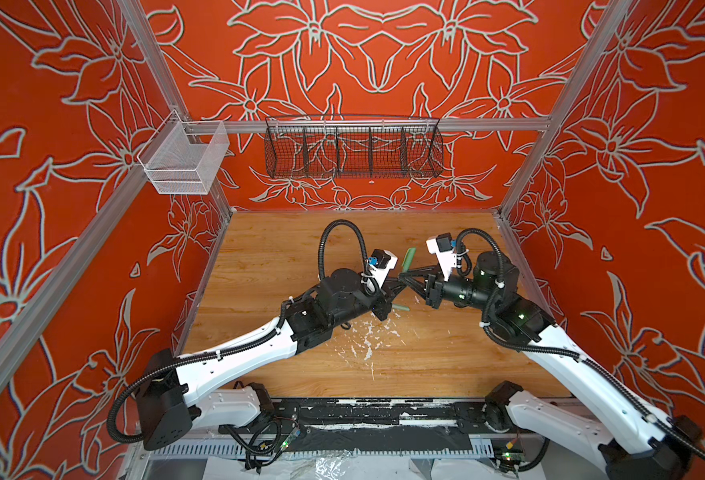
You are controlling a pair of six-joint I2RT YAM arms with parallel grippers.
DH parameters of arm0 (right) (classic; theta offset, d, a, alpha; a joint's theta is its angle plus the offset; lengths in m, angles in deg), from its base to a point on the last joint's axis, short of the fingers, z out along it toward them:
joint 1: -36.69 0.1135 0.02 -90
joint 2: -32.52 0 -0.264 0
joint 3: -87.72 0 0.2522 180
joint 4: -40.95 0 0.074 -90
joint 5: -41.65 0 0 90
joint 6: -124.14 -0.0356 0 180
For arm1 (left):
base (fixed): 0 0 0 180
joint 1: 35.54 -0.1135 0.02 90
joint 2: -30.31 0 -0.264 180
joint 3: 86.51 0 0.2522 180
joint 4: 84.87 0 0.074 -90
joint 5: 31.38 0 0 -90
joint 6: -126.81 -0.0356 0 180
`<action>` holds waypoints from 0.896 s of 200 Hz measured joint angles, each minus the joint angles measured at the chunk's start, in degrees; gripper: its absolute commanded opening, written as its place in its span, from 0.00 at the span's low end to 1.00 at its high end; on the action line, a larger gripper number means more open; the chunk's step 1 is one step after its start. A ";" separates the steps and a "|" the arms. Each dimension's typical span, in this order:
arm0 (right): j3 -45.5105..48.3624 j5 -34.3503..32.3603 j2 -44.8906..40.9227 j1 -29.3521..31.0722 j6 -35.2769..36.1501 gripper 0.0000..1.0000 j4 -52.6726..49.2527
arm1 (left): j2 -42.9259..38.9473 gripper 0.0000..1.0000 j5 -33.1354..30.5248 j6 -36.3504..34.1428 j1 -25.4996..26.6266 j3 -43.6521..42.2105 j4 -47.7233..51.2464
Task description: Insert the pens into the pen caps
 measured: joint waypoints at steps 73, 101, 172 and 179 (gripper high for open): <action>0.74 -1.77 -2.54 0.04 0.44 0.40 -1.95 | 1.55 0.00 0.00 0.35 -0.90 1.51 2.86; 1.62 -5.31 -6.82 0.00 0.46 0.40 -5.40 | 1.20 0.00 -0.96 1.60 -1.90 1.25 4.28; 2.14 -6.67 -7.72 -2.86 -1.73 0.40 -5.84 | -3.08 0.00 -2.12 5.09 -2.19 -3.82 4.07; 2.14 -6.23 -7.30 -3.06 -1.99 0.40 -5.31 | -3.23 0.00 -2.08 5.44 -2.19 -4.35 4.00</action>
